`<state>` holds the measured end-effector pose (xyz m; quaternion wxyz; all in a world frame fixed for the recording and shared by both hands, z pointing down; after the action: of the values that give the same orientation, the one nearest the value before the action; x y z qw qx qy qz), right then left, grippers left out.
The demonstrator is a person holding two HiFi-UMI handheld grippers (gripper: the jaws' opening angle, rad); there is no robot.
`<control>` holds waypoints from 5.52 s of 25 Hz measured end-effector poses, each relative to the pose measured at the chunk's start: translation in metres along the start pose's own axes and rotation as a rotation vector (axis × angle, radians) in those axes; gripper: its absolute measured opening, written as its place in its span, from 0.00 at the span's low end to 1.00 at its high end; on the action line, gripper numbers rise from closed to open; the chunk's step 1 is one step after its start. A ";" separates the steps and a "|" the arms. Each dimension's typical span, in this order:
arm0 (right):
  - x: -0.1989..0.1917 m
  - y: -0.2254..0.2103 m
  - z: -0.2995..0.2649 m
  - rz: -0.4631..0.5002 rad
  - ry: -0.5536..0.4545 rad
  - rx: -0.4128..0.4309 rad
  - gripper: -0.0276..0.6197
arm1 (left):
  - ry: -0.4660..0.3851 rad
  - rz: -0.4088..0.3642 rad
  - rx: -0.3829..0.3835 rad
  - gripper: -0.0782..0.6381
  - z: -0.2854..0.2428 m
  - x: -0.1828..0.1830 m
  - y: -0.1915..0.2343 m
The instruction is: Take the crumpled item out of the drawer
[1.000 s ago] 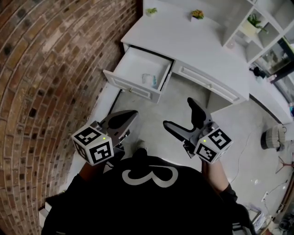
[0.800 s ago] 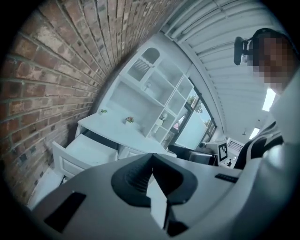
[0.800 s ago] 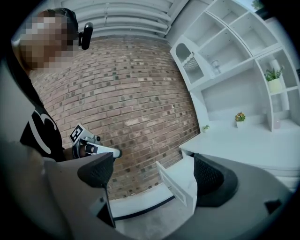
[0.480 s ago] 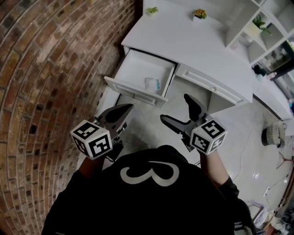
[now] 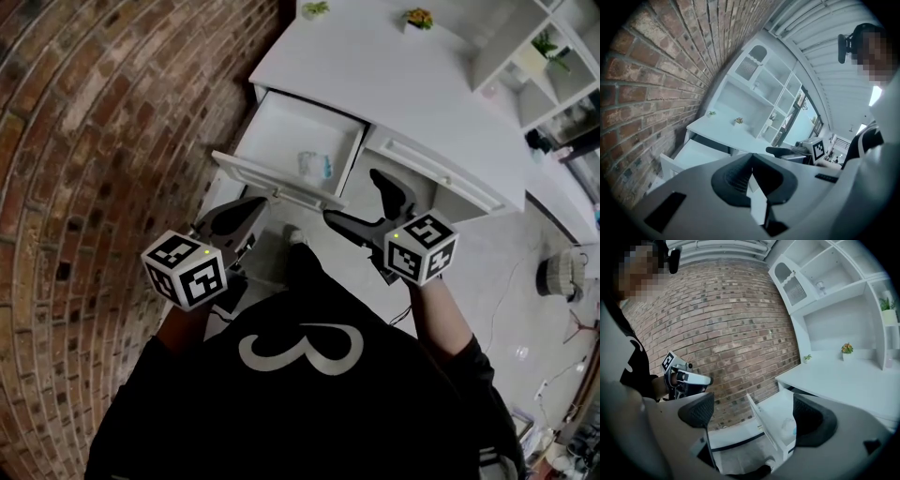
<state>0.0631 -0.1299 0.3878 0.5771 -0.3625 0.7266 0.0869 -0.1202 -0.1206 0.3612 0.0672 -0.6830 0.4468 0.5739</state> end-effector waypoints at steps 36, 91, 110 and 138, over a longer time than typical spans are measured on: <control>-0.138 -0.195 -0.223 -0.229 0.596 -0.028 0.82 | 0.064 0.195 0.149 0.11 -0.106 0.057 0.176; -0.211 -0.226 -0.253 0.059 1.051 -0.101 0.37 | 0.176 0.201 0.092 0.11 -0.130 0.037 0.196; -0.077 -0.176 -0.210 0.002 0.605 -0.182 0.36 | 0.116 0.129 0.025 0.11 -0.093 0.059 0.155; 0.113 0.034 -0.073 0.113 -0.102 -0.073 0.35 | -0.074 -0.035 -0.171 0.11 0.004 0.110 0.059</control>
<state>-0.0225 -0.1937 0.2989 0.5939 -0.3369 0.7120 0.1638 -0.1705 -0.2117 0.2915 0.0350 -0.6721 0.3815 0.6337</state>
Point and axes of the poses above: the fingertips, and each gripper's own axes: z backward along the fingers, y to its left, x out of its top, the point moved 4 cm from there along z, backward along the fingers, and after that the axes turned 6 degrees about x, right-handed, at the moved point
